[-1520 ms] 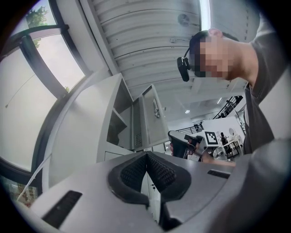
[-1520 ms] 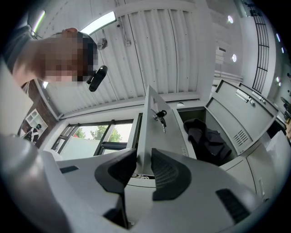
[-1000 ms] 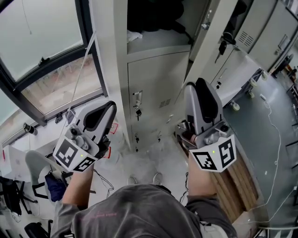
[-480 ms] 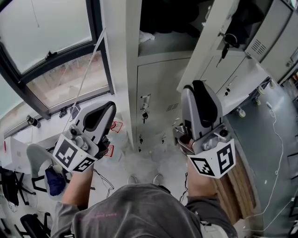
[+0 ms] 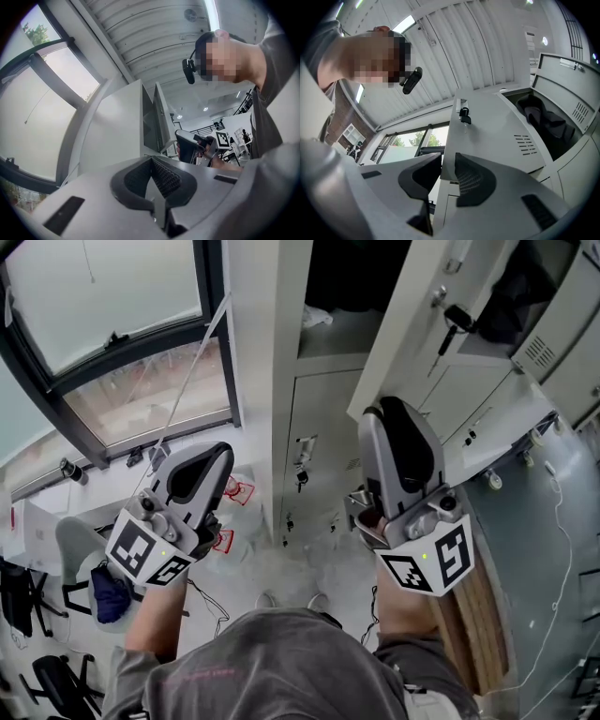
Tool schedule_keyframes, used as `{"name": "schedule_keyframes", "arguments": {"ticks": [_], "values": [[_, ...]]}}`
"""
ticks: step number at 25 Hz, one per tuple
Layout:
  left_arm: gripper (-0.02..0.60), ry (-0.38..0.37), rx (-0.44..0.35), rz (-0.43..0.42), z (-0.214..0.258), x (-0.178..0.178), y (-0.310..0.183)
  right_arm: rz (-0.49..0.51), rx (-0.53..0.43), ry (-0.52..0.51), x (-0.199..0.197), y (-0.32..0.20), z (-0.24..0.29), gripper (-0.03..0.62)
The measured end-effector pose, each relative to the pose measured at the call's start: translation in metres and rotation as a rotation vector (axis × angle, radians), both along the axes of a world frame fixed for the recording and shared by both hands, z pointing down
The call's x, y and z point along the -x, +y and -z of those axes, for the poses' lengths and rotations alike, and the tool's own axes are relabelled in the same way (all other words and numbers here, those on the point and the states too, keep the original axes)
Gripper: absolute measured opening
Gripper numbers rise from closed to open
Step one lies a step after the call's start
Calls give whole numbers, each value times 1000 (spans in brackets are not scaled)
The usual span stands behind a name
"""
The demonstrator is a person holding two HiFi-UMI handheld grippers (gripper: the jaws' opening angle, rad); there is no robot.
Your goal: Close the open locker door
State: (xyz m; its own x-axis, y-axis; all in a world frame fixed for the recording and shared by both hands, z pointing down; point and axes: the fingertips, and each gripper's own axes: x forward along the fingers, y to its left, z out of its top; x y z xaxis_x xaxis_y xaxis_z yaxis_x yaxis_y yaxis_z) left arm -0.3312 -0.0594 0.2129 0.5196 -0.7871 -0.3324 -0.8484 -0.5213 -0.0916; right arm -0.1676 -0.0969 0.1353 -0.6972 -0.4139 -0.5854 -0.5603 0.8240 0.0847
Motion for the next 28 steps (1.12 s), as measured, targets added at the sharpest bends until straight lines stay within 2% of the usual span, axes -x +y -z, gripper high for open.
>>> {"name": "schedule_keyframes", "arguments": {"ticks": [10,28], "values": [[15,8,-9,66,0,16,4,70,25,-2,20,-17,0,92],[15,40,-14,121,-3,38,-3,113,84,29,51,-52,-6,91]]}}
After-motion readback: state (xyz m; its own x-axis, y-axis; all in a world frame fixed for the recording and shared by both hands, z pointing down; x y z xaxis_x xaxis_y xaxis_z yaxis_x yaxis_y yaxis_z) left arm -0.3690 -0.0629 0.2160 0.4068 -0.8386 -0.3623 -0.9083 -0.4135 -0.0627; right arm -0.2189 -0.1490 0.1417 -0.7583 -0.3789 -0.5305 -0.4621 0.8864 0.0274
